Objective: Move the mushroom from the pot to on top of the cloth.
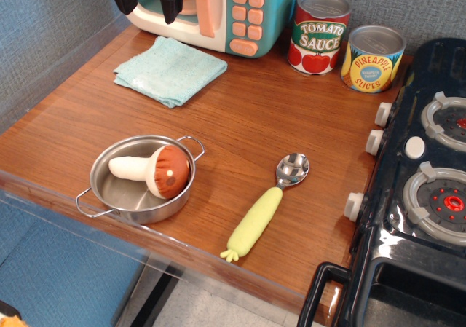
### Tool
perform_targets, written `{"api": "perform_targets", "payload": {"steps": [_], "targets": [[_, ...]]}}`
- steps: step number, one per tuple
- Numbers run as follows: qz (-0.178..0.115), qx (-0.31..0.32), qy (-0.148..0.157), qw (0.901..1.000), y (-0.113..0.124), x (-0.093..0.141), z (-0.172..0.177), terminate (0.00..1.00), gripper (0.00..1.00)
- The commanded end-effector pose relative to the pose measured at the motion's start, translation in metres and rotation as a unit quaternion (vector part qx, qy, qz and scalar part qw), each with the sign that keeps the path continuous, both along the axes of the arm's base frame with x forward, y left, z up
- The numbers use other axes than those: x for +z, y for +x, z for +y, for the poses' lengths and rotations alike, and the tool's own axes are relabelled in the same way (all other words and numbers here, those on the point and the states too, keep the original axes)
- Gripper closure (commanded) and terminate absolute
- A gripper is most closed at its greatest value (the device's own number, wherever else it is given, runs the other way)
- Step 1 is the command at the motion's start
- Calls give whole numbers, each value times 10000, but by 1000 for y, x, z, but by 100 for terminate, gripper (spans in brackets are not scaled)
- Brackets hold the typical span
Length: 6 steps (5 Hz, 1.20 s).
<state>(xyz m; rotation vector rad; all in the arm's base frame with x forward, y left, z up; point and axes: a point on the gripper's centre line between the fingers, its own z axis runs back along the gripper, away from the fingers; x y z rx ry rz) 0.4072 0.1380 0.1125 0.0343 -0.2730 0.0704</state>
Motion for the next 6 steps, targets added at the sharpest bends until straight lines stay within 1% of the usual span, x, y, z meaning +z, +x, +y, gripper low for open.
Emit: {"api": "perform_targets", "payload": {"steps": [1,2,3,4,5,6], "targets": [[0,0,0,10000,0,0,0,0,0],[18,-353,43,9994,-18,4,-20,0,0],[-159,-546,0,9984,-57,23,-35,0,0],[-111,-752,119,9970,-98,24,-42,0,0],[231,-921,407,9947,-125,7,-45,0,0],[597,-1141,516,9903,-143,-21,-54,0,0]]}}
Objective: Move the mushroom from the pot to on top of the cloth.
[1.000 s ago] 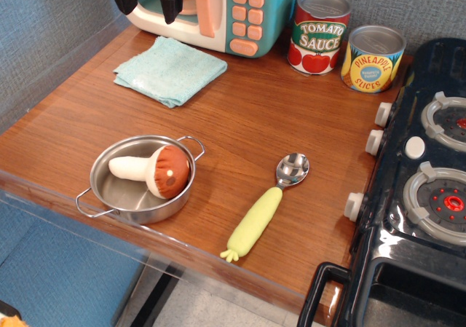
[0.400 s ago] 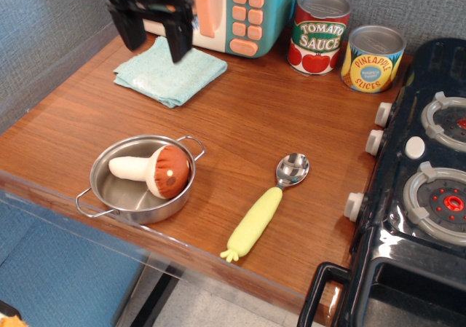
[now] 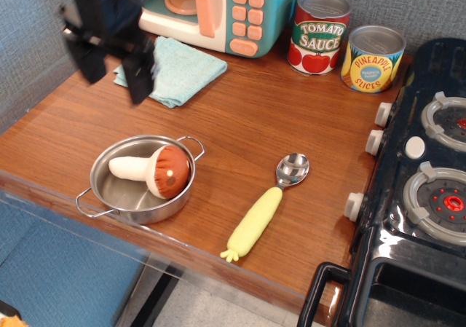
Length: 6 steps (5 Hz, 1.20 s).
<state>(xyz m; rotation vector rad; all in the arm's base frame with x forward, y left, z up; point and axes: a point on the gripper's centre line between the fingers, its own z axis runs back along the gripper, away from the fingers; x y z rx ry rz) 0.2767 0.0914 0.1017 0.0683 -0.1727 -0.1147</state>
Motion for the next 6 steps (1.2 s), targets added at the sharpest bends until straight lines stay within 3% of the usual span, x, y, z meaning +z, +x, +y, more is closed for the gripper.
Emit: {"api": "perform_targets", "payload": {"steps": [1,3,5,6], "targets": [[308,-482,240,9981,-22,-31,-20,0,0],[378,-817,135,9958,-27,-48,-43,0,0],[744,-471,259,9958,-5,-76,-31,0,0],[750,-346,258,9962,5,-81,-28,0,100]]}}
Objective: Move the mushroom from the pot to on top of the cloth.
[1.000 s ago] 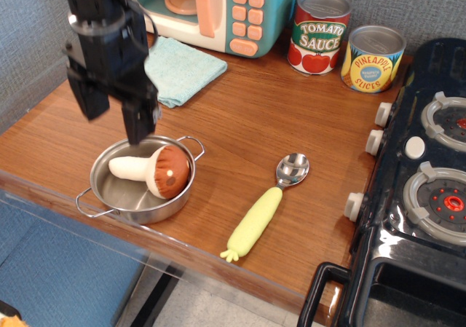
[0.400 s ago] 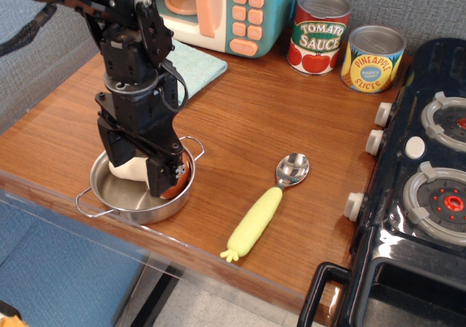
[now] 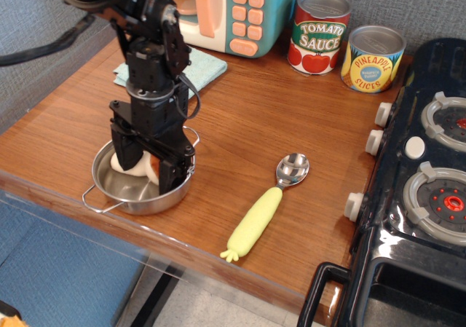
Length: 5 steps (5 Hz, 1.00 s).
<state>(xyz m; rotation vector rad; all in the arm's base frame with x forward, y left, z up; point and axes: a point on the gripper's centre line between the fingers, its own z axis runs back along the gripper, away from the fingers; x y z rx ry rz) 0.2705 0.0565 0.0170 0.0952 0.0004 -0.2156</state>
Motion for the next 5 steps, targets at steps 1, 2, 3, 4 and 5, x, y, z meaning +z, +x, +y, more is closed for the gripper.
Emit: {"api": "perform_targets", "payload": {"steps": [1,2,3,4,5], "targets": [[-457,-96,-69,9989,12,38,-8,0,100],[-828,-59,-411,9957,5,85,-15,0,100],[-1110,259,-580,9918,24,112,-6,0,100],[-1005,448,-651,9918,74,101,-6,0,100],[-996,621,-490,9919,109,95,-2,0,100]]}}
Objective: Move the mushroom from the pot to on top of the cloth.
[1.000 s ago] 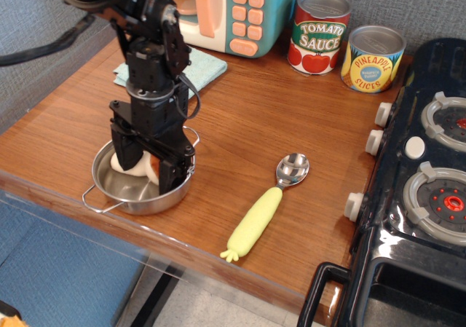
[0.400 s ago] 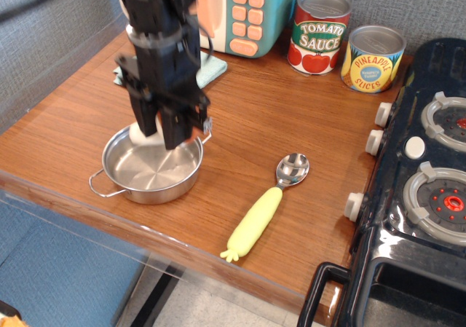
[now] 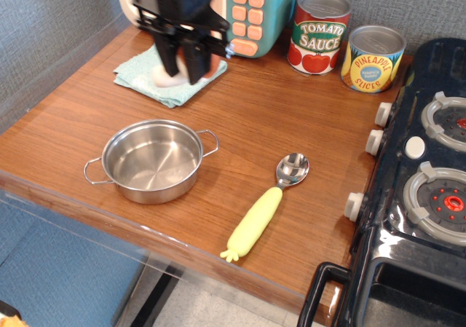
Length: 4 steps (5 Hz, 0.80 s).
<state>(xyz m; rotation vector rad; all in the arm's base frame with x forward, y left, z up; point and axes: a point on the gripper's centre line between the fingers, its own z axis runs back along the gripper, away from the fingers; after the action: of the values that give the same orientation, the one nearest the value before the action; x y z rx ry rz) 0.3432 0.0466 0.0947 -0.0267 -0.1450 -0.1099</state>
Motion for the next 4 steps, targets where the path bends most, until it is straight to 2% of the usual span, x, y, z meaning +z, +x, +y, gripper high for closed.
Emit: {"api": "perform_targets", "payload": {"steps": [1,2,4], "targets": [[-402,615,299,9968,61,15,42,0,100],[-448,922,412,9939,72,18,72,0,100],[-332,1215,596,9902,72,16,100,0,100]]}}
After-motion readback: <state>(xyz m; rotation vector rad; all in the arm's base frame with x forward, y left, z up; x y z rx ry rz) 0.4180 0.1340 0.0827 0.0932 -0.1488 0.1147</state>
